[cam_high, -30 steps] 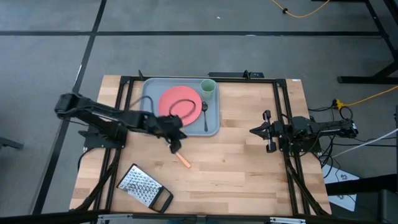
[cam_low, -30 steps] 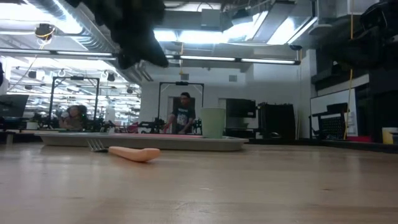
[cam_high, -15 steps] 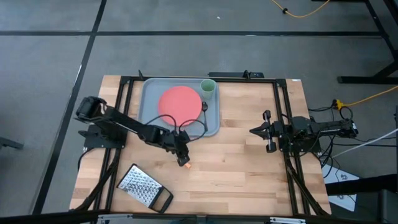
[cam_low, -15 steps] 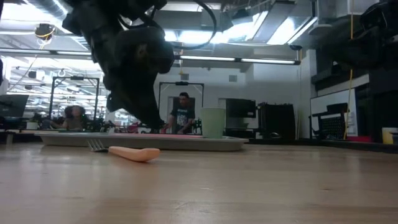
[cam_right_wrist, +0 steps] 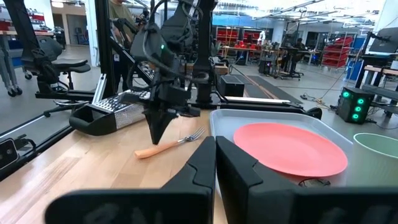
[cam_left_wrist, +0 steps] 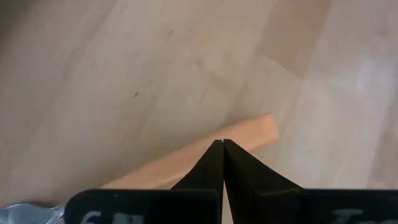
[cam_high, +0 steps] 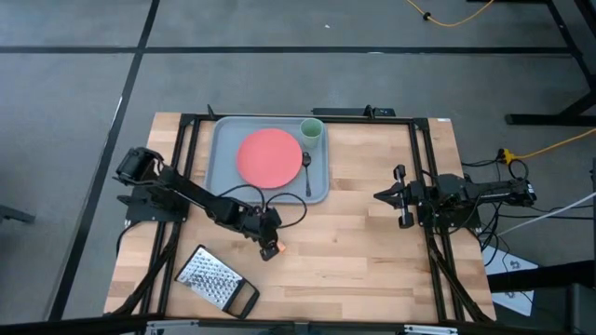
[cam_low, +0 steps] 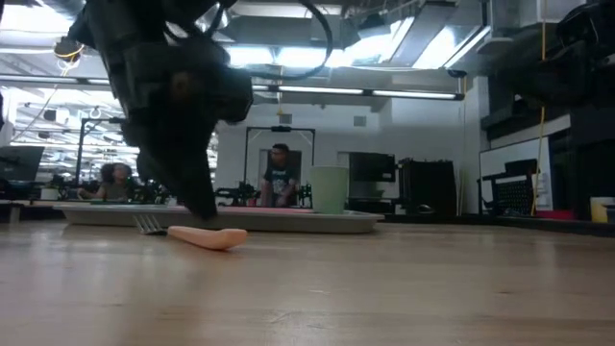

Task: Pick and place plate/cup/fork/spoon on tray
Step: Put the orange fork on the gray serving tray beside the pink plate

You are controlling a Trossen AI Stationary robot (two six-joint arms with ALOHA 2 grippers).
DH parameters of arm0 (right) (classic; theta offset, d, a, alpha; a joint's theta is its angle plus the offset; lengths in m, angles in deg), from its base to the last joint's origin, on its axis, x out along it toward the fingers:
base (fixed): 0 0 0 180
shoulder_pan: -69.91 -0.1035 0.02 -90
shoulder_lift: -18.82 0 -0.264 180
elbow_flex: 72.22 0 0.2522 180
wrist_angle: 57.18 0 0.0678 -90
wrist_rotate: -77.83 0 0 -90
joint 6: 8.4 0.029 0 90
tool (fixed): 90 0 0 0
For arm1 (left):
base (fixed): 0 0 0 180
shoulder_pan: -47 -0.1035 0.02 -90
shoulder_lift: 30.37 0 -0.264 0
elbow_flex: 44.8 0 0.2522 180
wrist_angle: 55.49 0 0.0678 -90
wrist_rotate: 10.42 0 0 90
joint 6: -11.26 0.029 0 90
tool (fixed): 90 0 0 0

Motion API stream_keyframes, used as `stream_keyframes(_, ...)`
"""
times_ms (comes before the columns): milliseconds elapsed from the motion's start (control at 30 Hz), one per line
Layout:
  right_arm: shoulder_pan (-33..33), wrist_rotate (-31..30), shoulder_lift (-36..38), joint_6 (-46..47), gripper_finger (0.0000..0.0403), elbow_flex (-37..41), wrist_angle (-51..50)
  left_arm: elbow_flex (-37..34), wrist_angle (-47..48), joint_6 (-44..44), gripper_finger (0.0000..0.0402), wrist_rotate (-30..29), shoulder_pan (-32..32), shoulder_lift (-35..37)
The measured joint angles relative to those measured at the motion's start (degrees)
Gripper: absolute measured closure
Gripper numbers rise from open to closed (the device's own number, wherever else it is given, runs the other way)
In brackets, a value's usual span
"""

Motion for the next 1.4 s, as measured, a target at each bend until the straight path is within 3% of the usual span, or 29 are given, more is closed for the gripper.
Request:
stream_keyframes(133, 0.0, 0.0, 0.0, 0.0, 0.0386, 0.0, 0.0, -0.1, -2.0, -0.7, 0.0401, -3.5, 0.3, -0.6)
stream_keyframes(533, 0.0, 0.0, 0.0, -0.1, 0.0386, 0.0, 0.0, 0.0, -3.7, 0.1, 0.0401, -3.6, 0.3, -4.3)
stream_keyframes(800, 0.0, 0.0, 0.0, 0.0, 0.0385, 0.0, 0.0, 0.0, -3.9, -2.5, 0.0401, 0.5, 0.3, -4.5)
stream_keyframes(1000, 0.0, 0.0, 0.0, 0.0, 0.0386, 0.0, 0.0, 0.0, -1.0, -5.8, 0.0401, 8.1, 0.5, -3.7)
stream_keyframes(1400, 0.0, 0.0, 0.0, 0.0, 0.0386, 0.0, 0.0, 0.1, 8.4, -8.9, 0.0401, 11.5, 1.0, -1.7)
